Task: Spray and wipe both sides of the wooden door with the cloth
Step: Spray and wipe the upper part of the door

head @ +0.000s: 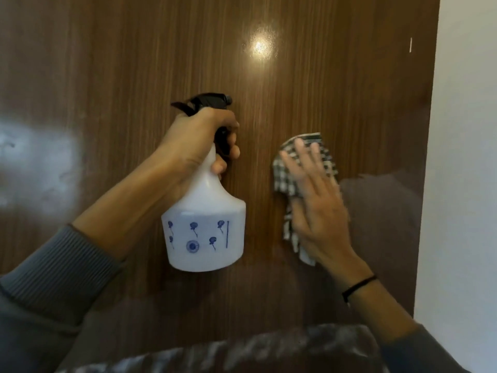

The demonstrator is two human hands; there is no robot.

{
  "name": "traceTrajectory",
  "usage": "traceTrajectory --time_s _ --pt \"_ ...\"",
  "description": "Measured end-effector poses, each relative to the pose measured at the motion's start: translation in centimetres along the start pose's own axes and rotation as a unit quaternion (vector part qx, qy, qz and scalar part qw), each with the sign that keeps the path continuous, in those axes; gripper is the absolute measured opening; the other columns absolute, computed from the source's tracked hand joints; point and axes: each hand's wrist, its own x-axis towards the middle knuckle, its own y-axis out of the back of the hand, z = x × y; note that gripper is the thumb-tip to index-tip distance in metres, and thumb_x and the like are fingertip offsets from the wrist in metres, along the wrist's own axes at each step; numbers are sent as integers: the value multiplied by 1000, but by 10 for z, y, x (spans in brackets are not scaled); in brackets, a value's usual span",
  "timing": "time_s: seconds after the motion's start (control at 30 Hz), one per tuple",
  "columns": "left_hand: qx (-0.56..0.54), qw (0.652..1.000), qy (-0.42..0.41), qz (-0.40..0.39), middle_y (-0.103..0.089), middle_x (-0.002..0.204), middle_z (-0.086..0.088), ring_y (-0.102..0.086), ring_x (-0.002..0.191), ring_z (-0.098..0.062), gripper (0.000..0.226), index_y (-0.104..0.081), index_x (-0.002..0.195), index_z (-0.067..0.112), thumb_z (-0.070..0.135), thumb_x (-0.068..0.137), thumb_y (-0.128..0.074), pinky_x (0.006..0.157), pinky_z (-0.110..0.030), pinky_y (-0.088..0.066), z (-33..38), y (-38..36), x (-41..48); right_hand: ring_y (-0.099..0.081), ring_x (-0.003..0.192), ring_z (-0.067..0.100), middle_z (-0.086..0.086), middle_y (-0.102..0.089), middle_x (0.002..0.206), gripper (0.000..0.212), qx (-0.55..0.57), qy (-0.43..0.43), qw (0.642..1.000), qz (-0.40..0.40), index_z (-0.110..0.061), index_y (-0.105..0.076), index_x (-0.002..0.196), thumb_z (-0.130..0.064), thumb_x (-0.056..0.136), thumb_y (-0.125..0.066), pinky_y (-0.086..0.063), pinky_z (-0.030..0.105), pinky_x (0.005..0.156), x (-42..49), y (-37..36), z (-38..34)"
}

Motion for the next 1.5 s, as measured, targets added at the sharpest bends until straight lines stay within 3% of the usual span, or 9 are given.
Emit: traceTrajectory --time_s 0.1,0.23,0.47,0.63,0.8,1.07,1.23,1.37,1.5 --pt "3 1000 3 -2 -63 68 -6 -40 37 -12 23 -58 72 14 23 93 -61 44 -24 -35 0 -1 0 -2 157 17 -3 -17 169 60 31 -111 991 69 -22 -30 158 -10 101 -42 -15 58 124 0 7 17" --pt "-7 1000 -2 2 -60 72 -6 -45 36 -9 21 -57 74 14 20 94 -60 41 -22 -35 0 -2 -1 1 157 19 -1 -14 169 56 21 -168 979 115 -23 -27 159 -16 105 -39 -8 52 127 6 -12 -18" --pt "12 1000 6 7 -61 69 -4 -41 39 -10 21 -57 73 15 22 92 -61 41 -20 -34 1 0 -1 -10 157 25 7 -21 167 64 -28 133 989 -62 -19 -29 157 -15 95 -45 -9 49 127 -33 -16 -33" --pt "24 1000 9 -6 -62 69 -4 -41 39 -11 22 -57 72 16 23 93 -60 42 -20 -37 0 3 -3 -5 157 22 2 -18 169 64 11 -80 996 30 -18 -32 157 -6 95 -41 -15 63 122 -41 7 25" --pt "17 1000 1 -3 -59 74 -5 -45 37 -8 20 -56 75 15 21 94 -59 41 -21 -36 1 -3 -2 -1 157 18 -1 -15 169 57 71 -229 961 136 -25 -26 158 -14 104 -40 -11 58 125 -34 -1 15" --pt "29 999 -36 21 -63 74 -1 -65 65 -12 13 -63 105 9 18 95 -63 40 -19 -42 -5 -18 9 -2 157 24 1 -12 170 68 -31 73 991 -104 -26 -21 160 -17 96 -43 -8 51 126 -63 9 3" --pt "55 998 -36 -17 -64 78 -3 -64 69 -15 19 -62 112 8 20 97 -62 40 -19 -42 -19 -22 -1 -3 157 22 0 -13 170 65 23 -125 991 29 -20 -26 159 -6 98 -41 -10 55 125 -78 19 48" --pt "56 997 -17 -58 -65 76 -6 -58 58 -18 13 -64 100 8 20 97 -61 40 -22 -41 -23 -27 -8 1 157 15 -2 -10 170 62 75 -352 919 160 -30 -18 159 -6 106 -39 -13 53 126 -86 18 55" --pt "55 992 10 -114 -66 75 -10 -45 38 -14 21 -62 81 9 23 97 -61 44 -28 -44 -28 -66 -2 2 157 17 -5 -6 170 72 46 -190 981 20 -25 -23 160 6 99 -47 -16 48 125 -105 25 43"
